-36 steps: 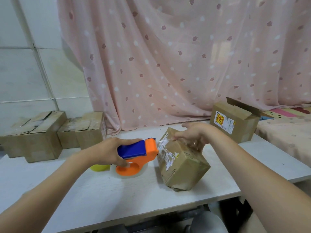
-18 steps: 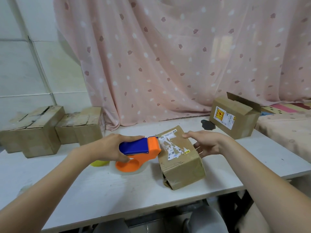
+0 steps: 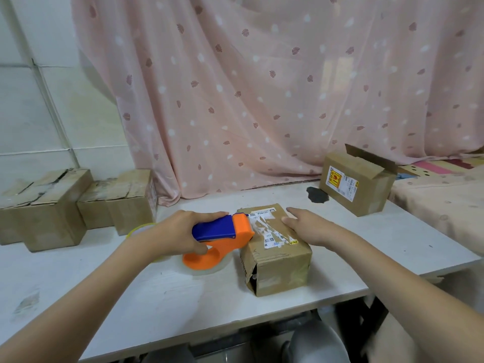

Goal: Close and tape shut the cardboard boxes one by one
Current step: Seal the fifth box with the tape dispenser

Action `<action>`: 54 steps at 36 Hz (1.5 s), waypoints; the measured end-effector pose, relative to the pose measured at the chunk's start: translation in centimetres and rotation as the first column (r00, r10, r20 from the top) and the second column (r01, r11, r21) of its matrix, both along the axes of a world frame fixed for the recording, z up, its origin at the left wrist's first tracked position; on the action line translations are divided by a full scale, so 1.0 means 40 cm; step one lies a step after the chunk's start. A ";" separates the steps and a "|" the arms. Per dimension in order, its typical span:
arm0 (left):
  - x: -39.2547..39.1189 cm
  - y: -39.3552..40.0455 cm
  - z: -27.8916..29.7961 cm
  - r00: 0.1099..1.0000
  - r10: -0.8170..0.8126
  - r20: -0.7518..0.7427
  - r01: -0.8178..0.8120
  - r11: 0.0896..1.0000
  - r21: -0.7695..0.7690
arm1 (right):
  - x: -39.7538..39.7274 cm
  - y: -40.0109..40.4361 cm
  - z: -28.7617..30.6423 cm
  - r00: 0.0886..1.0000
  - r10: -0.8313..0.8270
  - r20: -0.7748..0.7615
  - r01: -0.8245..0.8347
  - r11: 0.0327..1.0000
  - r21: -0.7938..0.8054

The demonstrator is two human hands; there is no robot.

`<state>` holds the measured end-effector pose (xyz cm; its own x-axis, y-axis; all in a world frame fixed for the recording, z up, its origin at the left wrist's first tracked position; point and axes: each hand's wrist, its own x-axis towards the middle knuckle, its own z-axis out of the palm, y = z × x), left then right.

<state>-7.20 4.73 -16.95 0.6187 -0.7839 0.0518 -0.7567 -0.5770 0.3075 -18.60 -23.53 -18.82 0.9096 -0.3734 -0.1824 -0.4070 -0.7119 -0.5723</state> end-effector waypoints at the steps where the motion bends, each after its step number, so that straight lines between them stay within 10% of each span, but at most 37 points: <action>1: -0.001 -0.002 -0.001 1.000 0.001 0.015 -0.001 1.000 -0.003 | -0.003 0.014 0.007 1.000 0.020 0.000 -0.020 0.993 -0.114; 5: 0.000 0.002 -0.001 0.999 0.014 0.030 -0.014 1.000 0.000 | -0.008 0.075 0.014 0.974 0.199 0.110 -0.125 0.872 -0.473; 13: 0.002 0.017 -0.009 0.999 0.036 0.023 -0.036 0.999 0.002 | -0.041 0.157 -0.030 0.872 0.482 0.081 -0.348 0.729 -0.589; 45: 0.012 0.113 0.009 0.997 0.075 0.030 -0.077 0.993 0.091 | -0.051 0.170 -0.022 0.915 0.403 -0.006 -0.326 0.732 -0.598; 54: 0.019 0.109 -0.008 0.996 0.055 0.073 -0.059 0.996 0.060 | 0.042 0.254 0.054 1.000 -0.014 -0.024 0.003 0.903 -0.430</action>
<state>-6.45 9.11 -17.26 0.6589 -0.7506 0.0496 -0.7407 -0.6360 0.2163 -16.92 -13.39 -16.68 0.9031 -0.4286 -0.0257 -0.4247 -0.8828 -0.2010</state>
